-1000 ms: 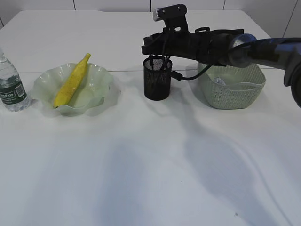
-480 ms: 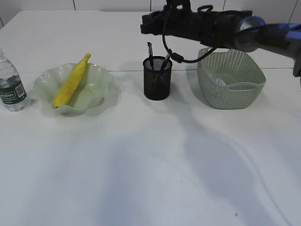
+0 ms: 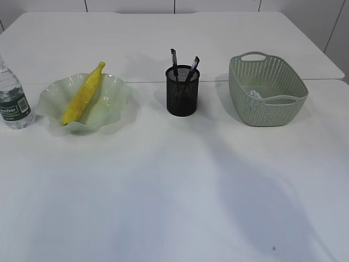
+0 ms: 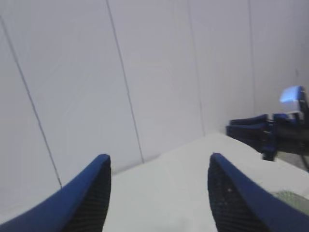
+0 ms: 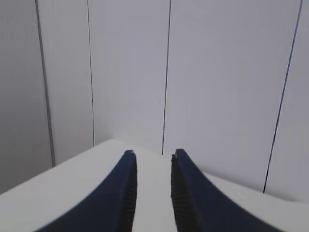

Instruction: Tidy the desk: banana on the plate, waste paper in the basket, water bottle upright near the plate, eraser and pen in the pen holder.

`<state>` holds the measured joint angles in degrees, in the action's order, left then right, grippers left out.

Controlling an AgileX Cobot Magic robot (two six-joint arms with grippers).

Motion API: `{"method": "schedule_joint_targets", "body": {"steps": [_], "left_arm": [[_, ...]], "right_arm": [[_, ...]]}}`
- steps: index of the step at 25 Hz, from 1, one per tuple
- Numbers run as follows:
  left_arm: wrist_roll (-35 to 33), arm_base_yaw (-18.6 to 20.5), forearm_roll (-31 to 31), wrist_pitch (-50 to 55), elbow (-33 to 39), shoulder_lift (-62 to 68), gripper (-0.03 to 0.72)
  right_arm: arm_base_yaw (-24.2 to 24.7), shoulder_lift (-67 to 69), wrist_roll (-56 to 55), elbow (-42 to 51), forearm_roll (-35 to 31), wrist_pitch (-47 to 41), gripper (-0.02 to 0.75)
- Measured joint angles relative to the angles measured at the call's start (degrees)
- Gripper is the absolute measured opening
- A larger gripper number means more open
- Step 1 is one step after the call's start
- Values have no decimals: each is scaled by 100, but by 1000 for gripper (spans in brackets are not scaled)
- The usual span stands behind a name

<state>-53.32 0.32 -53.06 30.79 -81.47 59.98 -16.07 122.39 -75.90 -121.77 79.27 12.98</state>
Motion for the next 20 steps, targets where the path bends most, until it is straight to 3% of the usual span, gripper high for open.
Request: {"method": "schedule_joint_targets", "body": {"steps": [5,10,14,20], "left_arm": [[0,0,-78,-1515,0,-14,393],[0,0,38,-2352,0,-297,172],[0,0,465,-2721,0,-705,32],[0,0,600,-2834,0,-1433,-22]], "right_arm": [[0,-920,-529,0,523,-199,136],[0,-1707,-1076,-10,1122,-245,43],[0,-2217,-1465,-10,1614,-245,9],[0,-2881,-2250,-30,2471,2,-11]]}}
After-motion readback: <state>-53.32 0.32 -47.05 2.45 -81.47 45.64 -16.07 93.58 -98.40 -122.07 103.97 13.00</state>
